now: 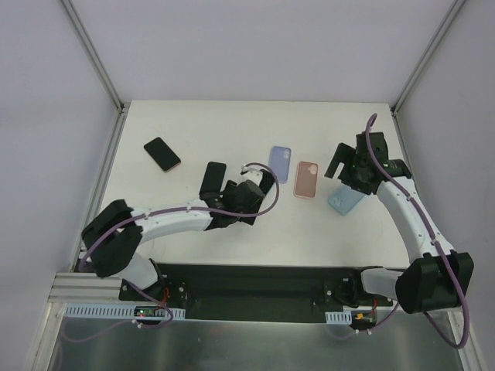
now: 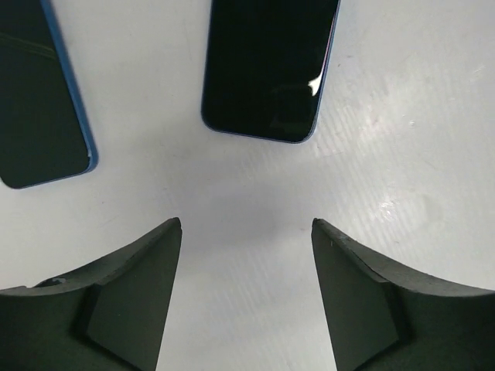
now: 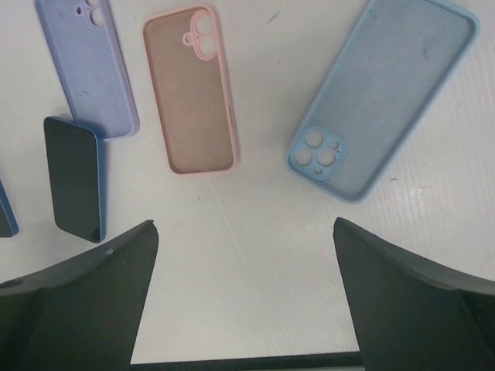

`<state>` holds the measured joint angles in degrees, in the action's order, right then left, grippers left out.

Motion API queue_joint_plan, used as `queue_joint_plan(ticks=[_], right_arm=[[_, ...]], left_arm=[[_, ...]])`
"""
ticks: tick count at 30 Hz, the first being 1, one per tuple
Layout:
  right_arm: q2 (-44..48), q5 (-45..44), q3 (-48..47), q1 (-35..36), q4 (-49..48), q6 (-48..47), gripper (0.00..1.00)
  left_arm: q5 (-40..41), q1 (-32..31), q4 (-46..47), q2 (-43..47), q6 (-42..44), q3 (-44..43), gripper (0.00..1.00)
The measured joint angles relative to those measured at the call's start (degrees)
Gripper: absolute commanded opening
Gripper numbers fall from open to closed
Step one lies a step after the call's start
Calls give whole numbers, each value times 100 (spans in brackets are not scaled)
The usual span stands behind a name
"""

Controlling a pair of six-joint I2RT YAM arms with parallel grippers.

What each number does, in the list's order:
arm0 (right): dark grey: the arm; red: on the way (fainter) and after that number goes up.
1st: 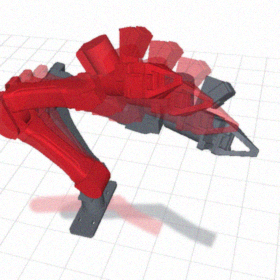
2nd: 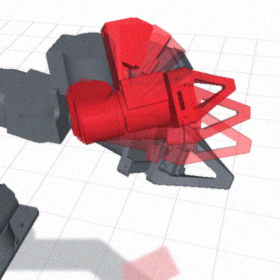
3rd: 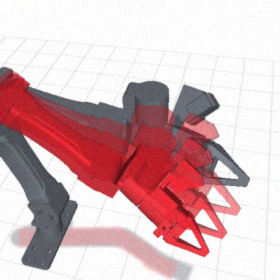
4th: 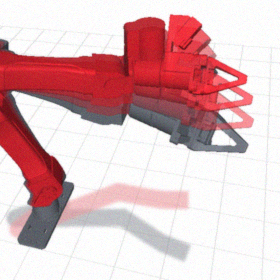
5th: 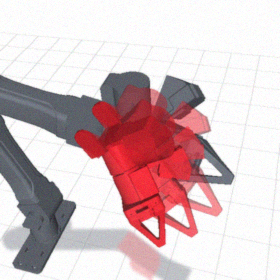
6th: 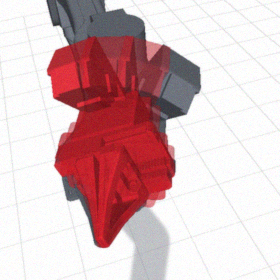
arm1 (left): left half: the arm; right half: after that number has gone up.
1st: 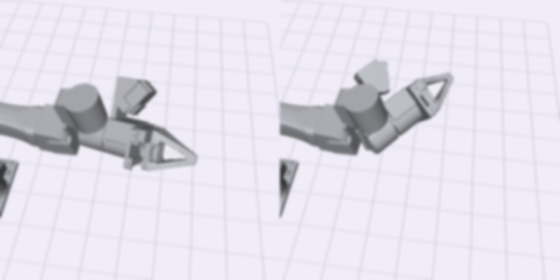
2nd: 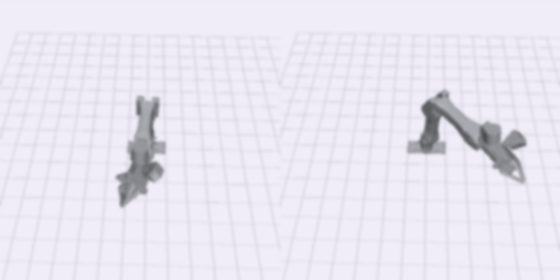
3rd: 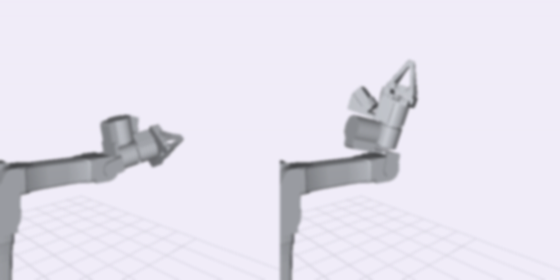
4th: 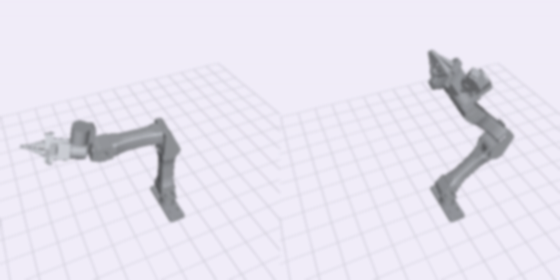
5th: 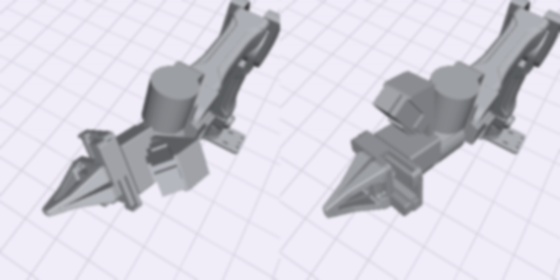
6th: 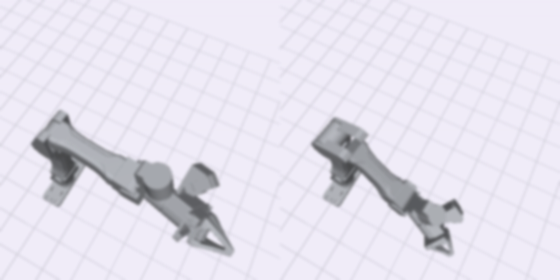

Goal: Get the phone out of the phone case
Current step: Place the phone at the center of the board, then reset both arms

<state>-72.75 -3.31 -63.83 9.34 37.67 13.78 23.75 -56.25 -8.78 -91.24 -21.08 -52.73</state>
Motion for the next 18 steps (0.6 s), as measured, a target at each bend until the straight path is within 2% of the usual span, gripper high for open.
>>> queue_joint_plan(ticks=[7, 13, 18], right_arm=[[813, -262, 433, 0, 398, -107, 96], [1580, -549, 560, 0, 765, -166, 96], [2107, -828, 715, 0, 1005, -236, 96]], left_arm=[[-256, 170, -74, 1591, -111, 319, 71], [-1121, 986, -273, 2649, -334, 1027, 77], [-1390, 1451, -728, 3624, -398, 1340, 82]])
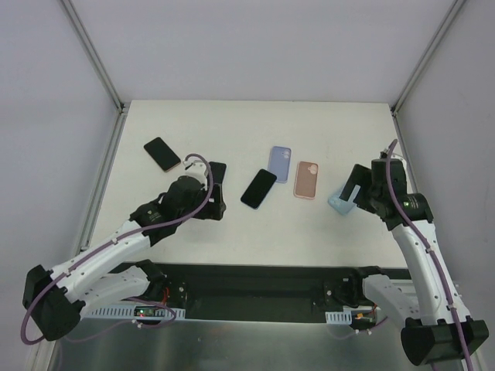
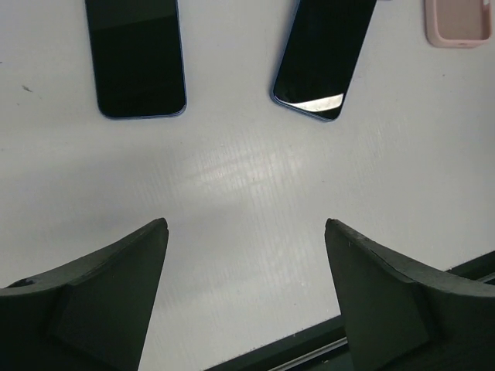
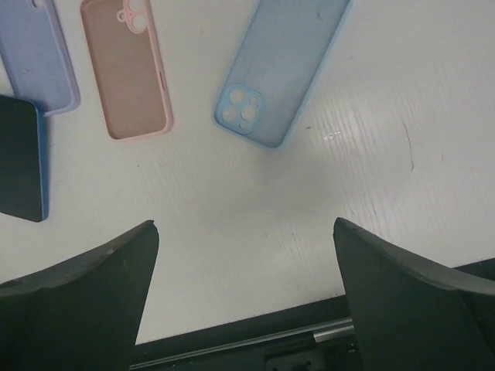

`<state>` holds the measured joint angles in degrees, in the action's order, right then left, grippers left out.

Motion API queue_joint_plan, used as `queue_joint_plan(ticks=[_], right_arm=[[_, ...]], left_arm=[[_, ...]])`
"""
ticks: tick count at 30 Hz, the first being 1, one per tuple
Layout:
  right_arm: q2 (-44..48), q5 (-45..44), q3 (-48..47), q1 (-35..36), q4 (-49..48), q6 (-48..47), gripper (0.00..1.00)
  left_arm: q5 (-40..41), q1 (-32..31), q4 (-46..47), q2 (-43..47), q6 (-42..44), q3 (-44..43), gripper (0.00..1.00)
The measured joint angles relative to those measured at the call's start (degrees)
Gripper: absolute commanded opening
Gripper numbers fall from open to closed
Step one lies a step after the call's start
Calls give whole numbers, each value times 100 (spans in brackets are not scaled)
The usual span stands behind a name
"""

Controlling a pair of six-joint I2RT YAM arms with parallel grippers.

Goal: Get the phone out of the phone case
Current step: Reset both arms

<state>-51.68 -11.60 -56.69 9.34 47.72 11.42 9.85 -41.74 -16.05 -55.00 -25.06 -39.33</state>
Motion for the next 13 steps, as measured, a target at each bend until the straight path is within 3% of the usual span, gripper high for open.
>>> queue_joint_plan(ticks=[6, 13], right_arm=[[149, -179, 339, 0, 205, -55, 96], [210, -286, 407, 0, 262, -98, 96]], left_arm=[[-4, 24, -330, 743, -164, 33, 82], [-11, 55, -535, 671, -315, 94, 82]])
